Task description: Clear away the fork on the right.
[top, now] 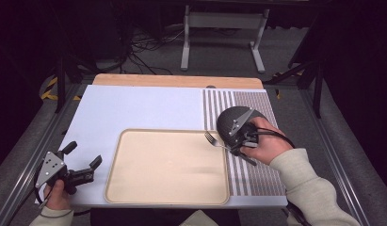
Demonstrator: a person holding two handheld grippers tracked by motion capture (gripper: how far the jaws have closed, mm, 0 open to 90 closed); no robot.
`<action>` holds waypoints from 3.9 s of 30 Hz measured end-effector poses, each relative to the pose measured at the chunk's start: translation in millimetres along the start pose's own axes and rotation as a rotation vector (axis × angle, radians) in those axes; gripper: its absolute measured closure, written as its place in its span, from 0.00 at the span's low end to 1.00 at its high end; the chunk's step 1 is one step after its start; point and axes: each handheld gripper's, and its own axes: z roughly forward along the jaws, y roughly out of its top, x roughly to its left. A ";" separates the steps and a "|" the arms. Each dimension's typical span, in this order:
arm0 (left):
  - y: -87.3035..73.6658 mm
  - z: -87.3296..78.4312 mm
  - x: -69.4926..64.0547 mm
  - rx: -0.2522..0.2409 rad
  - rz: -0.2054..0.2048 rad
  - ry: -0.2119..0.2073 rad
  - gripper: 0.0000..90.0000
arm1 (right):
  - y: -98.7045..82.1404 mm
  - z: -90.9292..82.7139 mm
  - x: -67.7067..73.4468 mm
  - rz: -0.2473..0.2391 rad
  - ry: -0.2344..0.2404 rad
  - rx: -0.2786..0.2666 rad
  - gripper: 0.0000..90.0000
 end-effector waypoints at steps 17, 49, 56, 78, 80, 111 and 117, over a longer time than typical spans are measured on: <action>0.5 -0.9 1.3 0.001 -0.007 -0.012 0.00 | 23.4 6.4 13.8 0.226 0.028 -0.038 0.93; 0.7 -1.1 1.6 -0.001 -0.007 -0.012 0.00 | 48.4 53.3 32.2 0.522 0.049 0.049 0.93; 0.7 -1.1 1.5 -0.003 -0.009 -0.012 0.00 | 46.6 64.7 31.2 0.574 0.044 0.076 0.93; 0.5 -0.9 2.1 -0.001 -0.006 -0.014 0.00 | 49.3 90.9 33.5 0.666 0.064 0.132 0.93; 0.6 -0.9 2.0 -0.001 -0.006 -0.016 0.00 | 49.6 92.1 33.6 0.665 0.066 0.137 0.93; 0.3 -0.5 2.3 -0.004 -0.010 -0.016 0.00 | 50.4 87.3 35.8 0.403 0.062 -0.077 0.24; 0.3 -0.5 2.2 -0.003 -0.010 -0.017 0.00 | 55.9 90.2 35.8 0.191 0.076 -0.183 0.23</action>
